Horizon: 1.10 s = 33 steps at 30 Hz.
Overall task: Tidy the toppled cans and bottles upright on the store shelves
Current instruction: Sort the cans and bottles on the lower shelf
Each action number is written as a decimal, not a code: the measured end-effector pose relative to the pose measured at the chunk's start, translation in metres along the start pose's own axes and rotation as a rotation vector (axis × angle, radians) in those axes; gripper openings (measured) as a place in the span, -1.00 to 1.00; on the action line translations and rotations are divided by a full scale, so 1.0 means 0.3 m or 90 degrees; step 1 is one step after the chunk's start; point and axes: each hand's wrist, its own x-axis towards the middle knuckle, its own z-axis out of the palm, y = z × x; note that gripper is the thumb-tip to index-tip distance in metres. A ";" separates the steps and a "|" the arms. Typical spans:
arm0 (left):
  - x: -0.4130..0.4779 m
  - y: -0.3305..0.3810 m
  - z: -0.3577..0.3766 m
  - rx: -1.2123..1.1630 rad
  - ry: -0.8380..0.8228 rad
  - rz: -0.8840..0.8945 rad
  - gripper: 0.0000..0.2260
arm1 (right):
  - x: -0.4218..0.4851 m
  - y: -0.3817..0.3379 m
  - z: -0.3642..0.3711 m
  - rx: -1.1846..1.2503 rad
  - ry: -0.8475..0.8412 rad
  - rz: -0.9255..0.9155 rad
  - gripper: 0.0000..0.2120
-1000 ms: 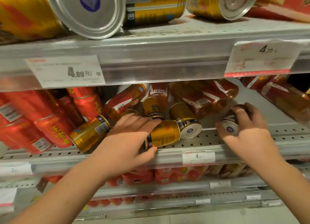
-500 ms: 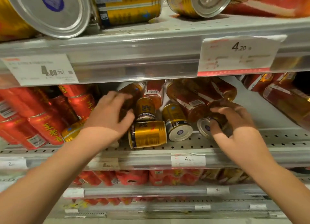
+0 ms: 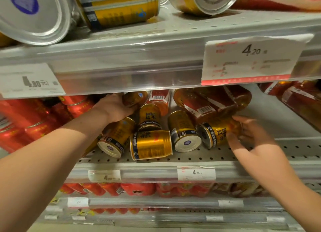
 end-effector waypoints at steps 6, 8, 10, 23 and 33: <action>-0.044 -0.049 0.029 -0.084 0.148 0.131 -0.52 | -0.018 -0.015 -0.001 -0.079 0.016 -0.020 -0.58; -0.082 -0.044 0.022 -0.133 0.229 0.175 -0.58 | -0.022 -0.018 0.003 -0.092 0.033 -0.027 -0.57; -0.121 -0.017 0.003 -0.168 0.265 0.205 -0.61 | -0.021 -0.028 0.005 -0.068 0.066 -0.042 -0.60; -0.386 0.612 0.102 -0.319 0.092 0.260 -0.83 | -0.081 0.073 -0.226 -0.042 0.088 -0.043 -0.62; -0.428 1.065 0.530 -0.321 0.040 0.187 -0.55 | 0.004 0.241 -0.498 -0.087 0.041 -0.160 -0.76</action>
